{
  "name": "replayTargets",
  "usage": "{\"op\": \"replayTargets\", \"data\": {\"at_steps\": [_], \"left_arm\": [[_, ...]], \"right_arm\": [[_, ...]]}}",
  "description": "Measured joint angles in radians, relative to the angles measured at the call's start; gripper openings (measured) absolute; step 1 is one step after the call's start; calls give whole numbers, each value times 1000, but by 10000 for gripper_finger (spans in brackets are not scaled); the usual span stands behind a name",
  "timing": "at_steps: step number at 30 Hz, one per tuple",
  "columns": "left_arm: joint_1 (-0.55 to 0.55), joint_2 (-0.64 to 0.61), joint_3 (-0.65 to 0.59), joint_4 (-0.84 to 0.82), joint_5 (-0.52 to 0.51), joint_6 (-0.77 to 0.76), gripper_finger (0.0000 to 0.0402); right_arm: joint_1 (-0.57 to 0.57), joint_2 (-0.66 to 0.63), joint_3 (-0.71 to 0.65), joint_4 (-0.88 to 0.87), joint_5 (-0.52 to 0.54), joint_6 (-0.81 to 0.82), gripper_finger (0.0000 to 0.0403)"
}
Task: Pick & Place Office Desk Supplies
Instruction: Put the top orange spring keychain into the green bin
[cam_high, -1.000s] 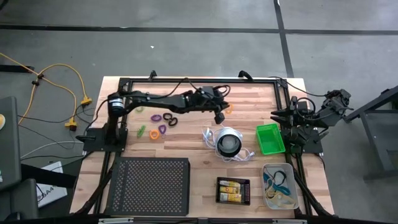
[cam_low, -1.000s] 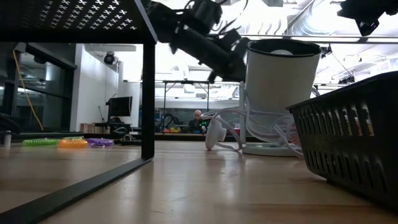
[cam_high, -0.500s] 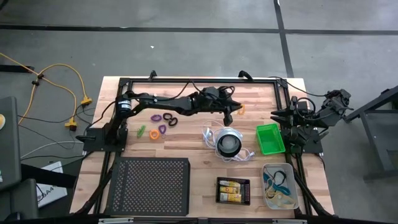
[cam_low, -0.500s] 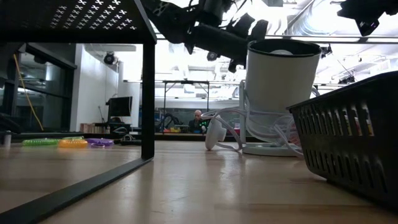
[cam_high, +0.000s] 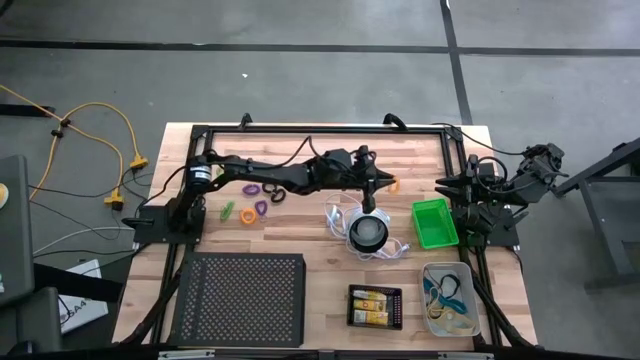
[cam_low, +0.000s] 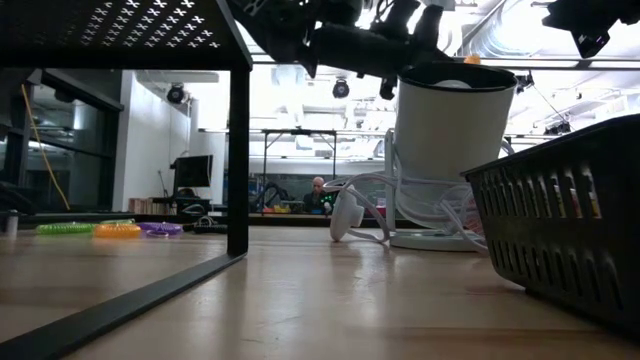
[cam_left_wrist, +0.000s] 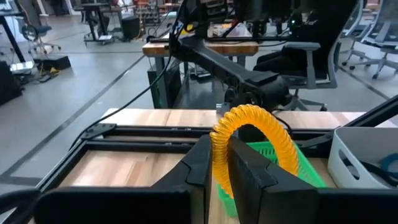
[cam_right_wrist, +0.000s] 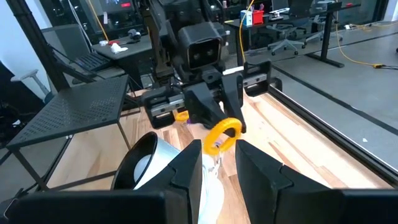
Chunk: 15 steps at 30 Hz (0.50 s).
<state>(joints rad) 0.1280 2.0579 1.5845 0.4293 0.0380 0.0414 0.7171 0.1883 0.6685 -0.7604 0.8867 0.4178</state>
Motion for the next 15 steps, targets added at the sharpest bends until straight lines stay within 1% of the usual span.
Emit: {"op": "replayTargets", "data": {"at_steps": [10, 15], "left_arm": [[-1, 0, 0, 7, -16, 22, 35], [-1, 0, 0, 50, -15, 73, 35]], "right_arm": [[0, 0, 0, 0, 3, 0, 85], [0, 0, 0, 0, 3, 0, 85]]}}
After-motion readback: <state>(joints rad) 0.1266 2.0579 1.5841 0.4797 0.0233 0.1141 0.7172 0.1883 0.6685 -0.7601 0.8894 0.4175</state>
